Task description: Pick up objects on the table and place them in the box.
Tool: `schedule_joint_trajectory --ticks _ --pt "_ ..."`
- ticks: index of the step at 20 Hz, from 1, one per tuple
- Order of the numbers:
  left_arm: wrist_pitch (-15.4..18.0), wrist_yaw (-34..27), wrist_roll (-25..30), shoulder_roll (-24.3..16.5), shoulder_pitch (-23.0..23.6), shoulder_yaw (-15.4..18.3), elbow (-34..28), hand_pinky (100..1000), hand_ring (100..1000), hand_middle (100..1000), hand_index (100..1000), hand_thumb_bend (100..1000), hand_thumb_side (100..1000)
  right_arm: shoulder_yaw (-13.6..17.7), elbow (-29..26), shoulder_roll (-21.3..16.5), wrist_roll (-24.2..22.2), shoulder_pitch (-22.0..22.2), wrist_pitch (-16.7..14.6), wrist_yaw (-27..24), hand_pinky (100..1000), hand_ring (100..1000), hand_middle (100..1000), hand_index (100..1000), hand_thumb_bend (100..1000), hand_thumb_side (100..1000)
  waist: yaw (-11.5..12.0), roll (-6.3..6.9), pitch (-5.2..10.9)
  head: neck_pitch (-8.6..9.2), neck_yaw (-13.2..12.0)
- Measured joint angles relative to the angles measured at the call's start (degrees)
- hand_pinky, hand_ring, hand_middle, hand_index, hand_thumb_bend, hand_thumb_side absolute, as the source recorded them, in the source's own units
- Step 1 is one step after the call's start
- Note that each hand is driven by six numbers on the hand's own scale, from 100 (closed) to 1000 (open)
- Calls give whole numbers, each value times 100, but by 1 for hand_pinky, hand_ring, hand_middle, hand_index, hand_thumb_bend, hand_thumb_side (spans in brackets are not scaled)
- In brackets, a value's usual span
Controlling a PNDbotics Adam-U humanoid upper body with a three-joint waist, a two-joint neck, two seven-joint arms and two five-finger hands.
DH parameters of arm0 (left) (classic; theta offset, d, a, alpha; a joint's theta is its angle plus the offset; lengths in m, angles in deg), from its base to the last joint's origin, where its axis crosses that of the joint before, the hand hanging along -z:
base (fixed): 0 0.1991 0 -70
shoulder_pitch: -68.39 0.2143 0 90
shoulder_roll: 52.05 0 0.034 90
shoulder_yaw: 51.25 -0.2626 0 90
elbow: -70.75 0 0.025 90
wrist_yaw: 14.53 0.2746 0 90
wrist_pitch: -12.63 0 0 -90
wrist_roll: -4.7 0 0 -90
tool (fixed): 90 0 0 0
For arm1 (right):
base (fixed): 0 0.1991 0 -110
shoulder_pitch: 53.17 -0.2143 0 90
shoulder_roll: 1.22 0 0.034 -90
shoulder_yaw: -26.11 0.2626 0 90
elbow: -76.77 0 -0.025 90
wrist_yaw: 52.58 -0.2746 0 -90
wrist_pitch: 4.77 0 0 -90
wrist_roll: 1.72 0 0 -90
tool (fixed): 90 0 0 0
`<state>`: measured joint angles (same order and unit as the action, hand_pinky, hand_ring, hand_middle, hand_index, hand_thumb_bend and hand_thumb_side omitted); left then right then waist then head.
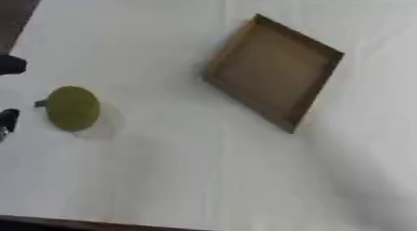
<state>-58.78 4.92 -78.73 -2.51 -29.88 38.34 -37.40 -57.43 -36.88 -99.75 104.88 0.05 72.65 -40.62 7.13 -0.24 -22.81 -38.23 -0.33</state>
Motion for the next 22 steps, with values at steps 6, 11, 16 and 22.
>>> schedule_joint_trajectory --ticks 6,11,16,22 --pt "-282 -299 571 -23 -524 -337 -80 929 914 868 945 100 473 -17 0 0 -43 0 4 -6 842 706 607 684 100 526 -14 4 27 -8 -33" --pt "-520 -305 918 -12 -830 -548 -67 950 939 883 948 144 534 -49 0 0 -59 1 13 -16 843 706 607 684 100 525 -38 13 29 -36 -70" --pt "-807 3 1169 52 -1010 -687 118 977 967 870 934 383 856 -52 0 0 -73 3 26 -33 844 707 607 685 100 525 -42 15 31 -50 -91" --pt "-1122 618 1306 213 -1163 -884 575 970 957 855 928 420 883 -84 0 2 -94 4 46 -48 844 707 606 685 100 525 -69 16 39 -50 -108"
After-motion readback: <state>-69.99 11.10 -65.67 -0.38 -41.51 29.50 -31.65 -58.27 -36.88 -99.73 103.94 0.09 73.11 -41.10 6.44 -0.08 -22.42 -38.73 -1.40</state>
